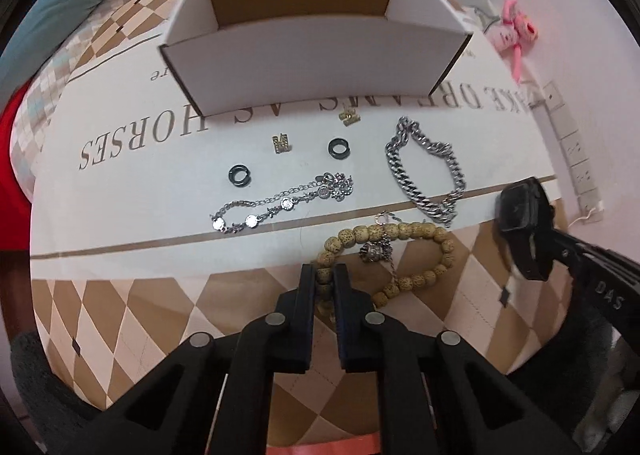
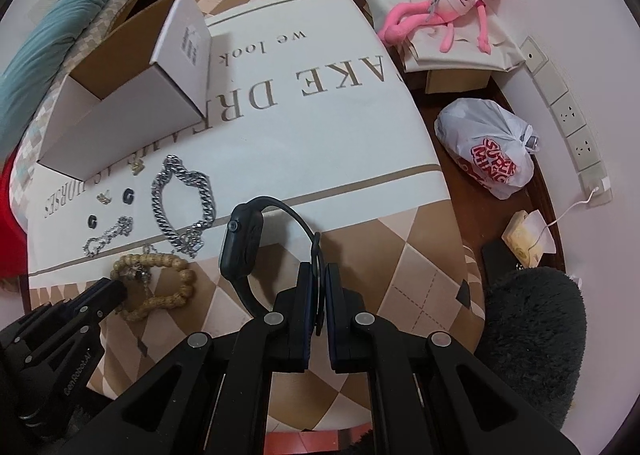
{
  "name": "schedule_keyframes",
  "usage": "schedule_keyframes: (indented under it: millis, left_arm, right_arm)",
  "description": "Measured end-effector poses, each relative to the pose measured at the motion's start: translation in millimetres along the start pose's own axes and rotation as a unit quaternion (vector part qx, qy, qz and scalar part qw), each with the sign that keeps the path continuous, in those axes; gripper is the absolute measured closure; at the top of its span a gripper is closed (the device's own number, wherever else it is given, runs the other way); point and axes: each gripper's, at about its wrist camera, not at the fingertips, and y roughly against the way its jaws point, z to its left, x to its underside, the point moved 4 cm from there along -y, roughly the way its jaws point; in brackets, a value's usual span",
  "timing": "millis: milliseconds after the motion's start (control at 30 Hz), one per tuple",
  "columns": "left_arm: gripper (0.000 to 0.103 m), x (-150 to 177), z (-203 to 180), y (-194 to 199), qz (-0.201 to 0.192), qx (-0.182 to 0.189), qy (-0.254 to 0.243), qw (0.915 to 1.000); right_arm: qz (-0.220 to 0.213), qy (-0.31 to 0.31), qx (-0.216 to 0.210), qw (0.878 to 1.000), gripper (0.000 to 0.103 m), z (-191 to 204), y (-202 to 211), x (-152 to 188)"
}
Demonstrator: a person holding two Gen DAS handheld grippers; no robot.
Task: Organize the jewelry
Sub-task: 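Grasp the wooden-bead bracelet with the left gripper while the right gripper grasps the black smartwatch, then lower the bracelet into the white box with the left gripper while the right gripper drops the smartwatch in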
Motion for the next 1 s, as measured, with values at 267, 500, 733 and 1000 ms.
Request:
schedule_keyframes:
  millis: [267,500,733,1000]
  left_arm:
    - [0.097,-2.6,21.5,60.9,-0.049,0.041,0.018,0.9978]
    - [0.097,-43.1,-4.1,99.9,-0.096,0.064,0.02,0.9931]
    - [0.097,-108.4,-1.6,152.1,-0.147,0.092,0.019,0.9846]
    - [0.097,-179.5,19.9,116.1,-0.122,0.079,0.015,0.9893]
  right_arm:
    - [-0.016,0.003,-0.021,1.0,0.097,9.7,22.6,-4.2]
    - [-0.035,0.005,-0.057,0.998,0.097,23.5,48.9,-23.6]
    - [-0.056,0.026,-0.111,0.992,0.097,55.5,80.2,-73.0]
    - [-0.037,0.084,-0.108,0.99,0.097,106.8,62.3,-142.6]
